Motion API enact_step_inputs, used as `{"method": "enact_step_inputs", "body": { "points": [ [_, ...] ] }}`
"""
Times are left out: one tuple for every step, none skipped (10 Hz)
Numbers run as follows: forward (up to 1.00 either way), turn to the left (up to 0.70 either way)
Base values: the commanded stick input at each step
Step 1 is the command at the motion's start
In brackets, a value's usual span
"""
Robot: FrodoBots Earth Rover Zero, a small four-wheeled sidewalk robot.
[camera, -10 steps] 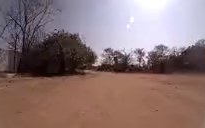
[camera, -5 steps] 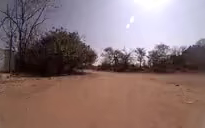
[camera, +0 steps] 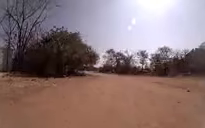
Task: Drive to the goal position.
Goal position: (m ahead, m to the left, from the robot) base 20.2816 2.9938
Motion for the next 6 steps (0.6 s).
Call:
{"method": "enact_step_inputs", "body": {
  "points": [
    [1.00,0.02],
    [1.00,0.02],
    [1.00,0.02],
    [1.00,0.02],
    [1.00,0.02],
    [1.00,0.02]
  ]
}}
